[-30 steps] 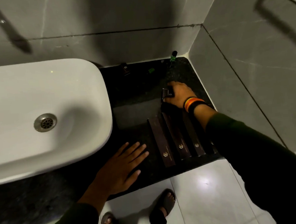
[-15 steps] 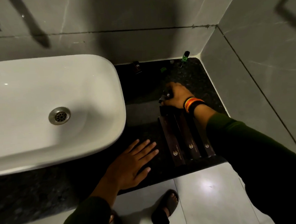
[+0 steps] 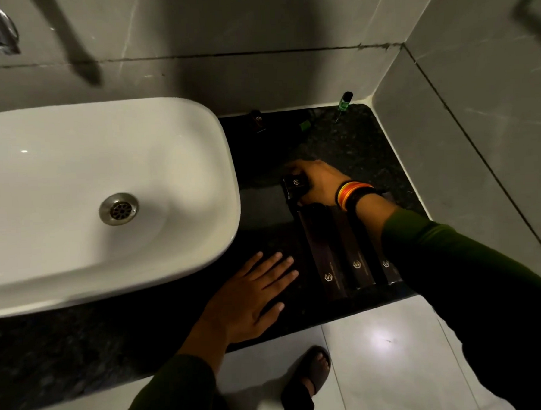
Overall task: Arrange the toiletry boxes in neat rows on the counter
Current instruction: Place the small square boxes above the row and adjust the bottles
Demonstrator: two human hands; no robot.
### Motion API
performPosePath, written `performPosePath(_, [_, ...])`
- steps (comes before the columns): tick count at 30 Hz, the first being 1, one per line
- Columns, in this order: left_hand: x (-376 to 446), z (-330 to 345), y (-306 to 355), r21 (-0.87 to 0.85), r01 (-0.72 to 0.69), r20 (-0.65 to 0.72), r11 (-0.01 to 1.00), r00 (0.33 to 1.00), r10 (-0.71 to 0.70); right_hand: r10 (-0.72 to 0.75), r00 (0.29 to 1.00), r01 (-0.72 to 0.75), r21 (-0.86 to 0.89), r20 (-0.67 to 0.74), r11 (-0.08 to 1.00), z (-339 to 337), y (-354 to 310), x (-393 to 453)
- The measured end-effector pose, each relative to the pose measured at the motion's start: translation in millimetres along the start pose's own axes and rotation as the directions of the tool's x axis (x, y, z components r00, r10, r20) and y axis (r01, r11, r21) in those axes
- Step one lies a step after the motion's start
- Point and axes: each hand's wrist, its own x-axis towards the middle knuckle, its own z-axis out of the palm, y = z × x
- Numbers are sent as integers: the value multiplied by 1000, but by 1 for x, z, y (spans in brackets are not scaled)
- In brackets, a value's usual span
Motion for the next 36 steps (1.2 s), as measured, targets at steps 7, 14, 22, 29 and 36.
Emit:
performPosePath(7, [-2, -1, 3, 0, 10, -6, 1000, 1000, -10, -31, 989, 50, 131, -146, 990, -37, -7, 51])
performPosePath(14, [-1, -5, 4, 23, 18, 32, 1000, 999, -19, -51, 980, 50, -13, -190, 999, -43, -44, 141])
performPosePath(22, [0, -7, 4, 12, 23, 34, 1000, 999, -23, -30, 973, 0, -130, -229, 992, -25, -48, 171])
performPosePath(29, [3, -2, 11, -18, -14, 6, 1000, 1000, 14, -21, 968, 42, 79, -250, 996, -58, 7, 65])
performPosePath(36, [7, -1, 1, -10, -25, -15, 1000, 1000, 25, 36, 996, -32, 53, -79, 998, -43, 73, -21])
